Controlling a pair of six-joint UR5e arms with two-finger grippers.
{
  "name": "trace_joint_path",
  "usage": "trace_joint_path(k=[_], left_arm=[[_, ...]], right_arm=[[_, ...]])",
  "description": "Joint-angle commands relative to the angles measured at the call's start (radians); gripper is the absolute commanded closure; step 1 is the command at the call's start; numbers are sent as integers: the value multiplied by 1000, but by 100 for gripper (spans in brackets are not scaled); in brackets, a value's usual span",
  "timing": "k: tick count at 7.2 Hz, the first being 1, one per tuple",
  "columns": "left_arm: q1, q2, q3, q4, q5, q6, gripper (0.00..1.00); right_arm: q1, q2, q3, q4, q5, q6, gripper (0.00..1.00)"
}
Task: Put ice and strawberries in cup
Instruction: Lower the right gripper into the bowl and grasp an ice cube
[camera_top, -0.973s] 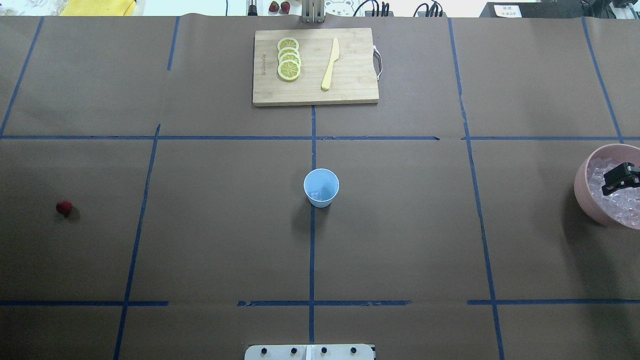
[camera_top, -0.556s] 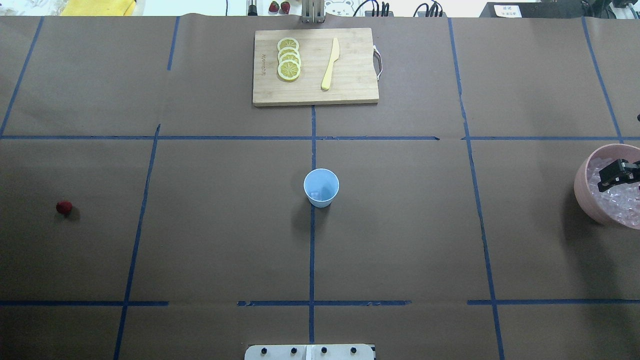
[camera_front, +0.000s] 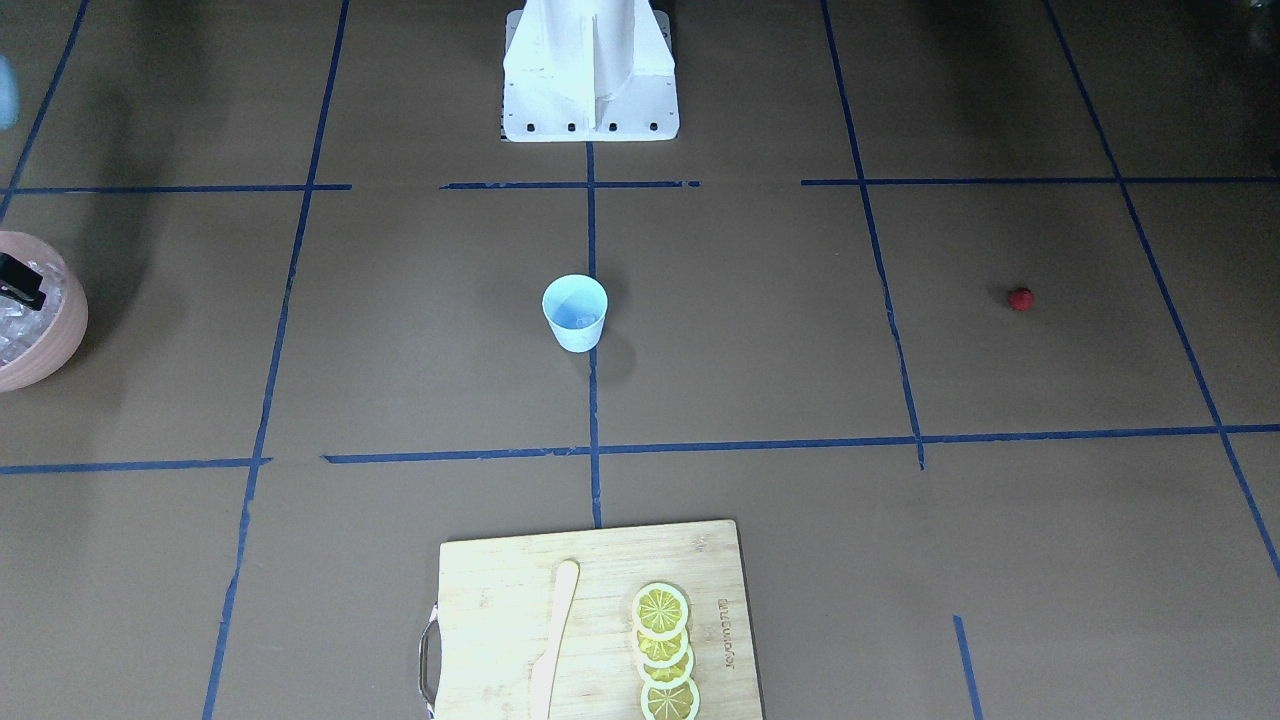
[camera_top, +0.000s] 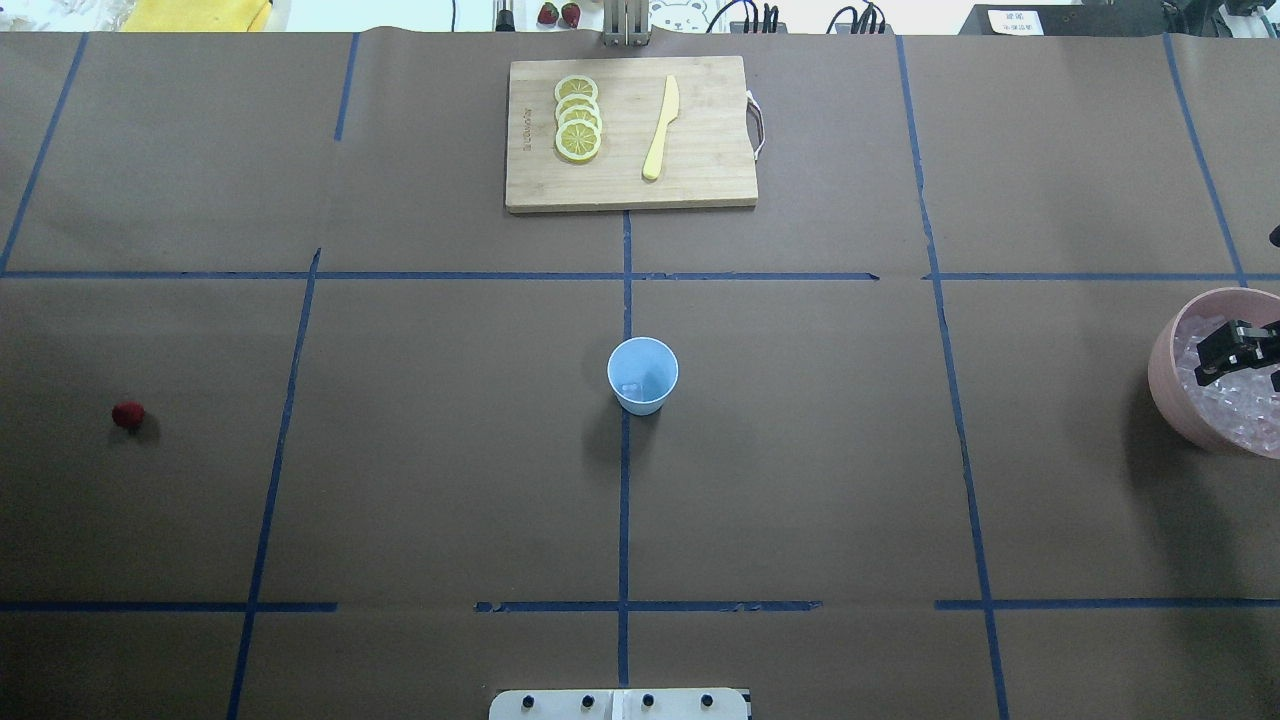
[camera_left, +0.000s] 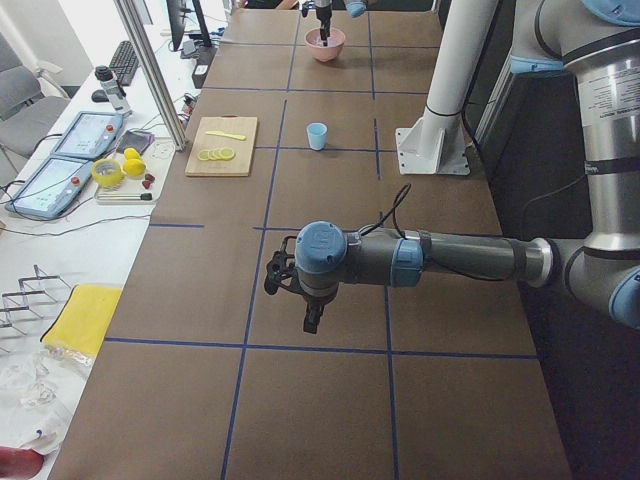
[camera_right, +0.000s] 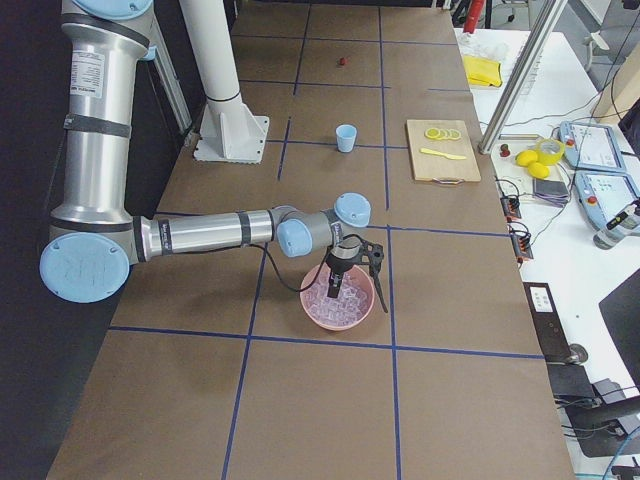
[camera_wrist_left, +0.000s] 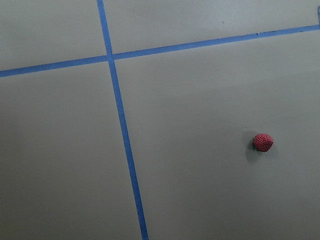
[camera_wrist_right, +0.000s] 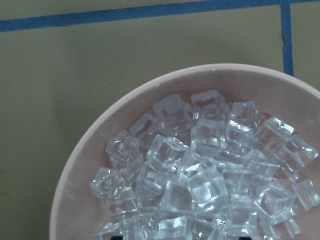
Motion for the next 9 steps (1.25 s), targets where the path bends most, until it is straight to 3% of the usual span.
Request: trace_joint_path(k=[1, 3, 4, 5, 8, 9], left_arm=[[-1, 0, 0, 0, 0, 0, 0], [-1, 0, 0, 2, 0, 0, 0], [1, 0, 0, 0, 0, -2, 0], [-1, 0, 0, 0, -1, -2, 0], [-1, 2, -2, 2, -1, -2, 0], [-1, 2, -6, 2, -1, -2, 0]], right_arm=[[-2, 0, -3, 0, 0, 0, 27], [-7, 0, -3, 0, 0, 0, 31], [-7, 0, -3, 0, 0, -1, 41], [-9, 0, -3, -1, 0, -1, 45], [-9, 0, -3, -1, 1, -1, 48], [-9, 0, -2, -1, 1, -1, 63]])
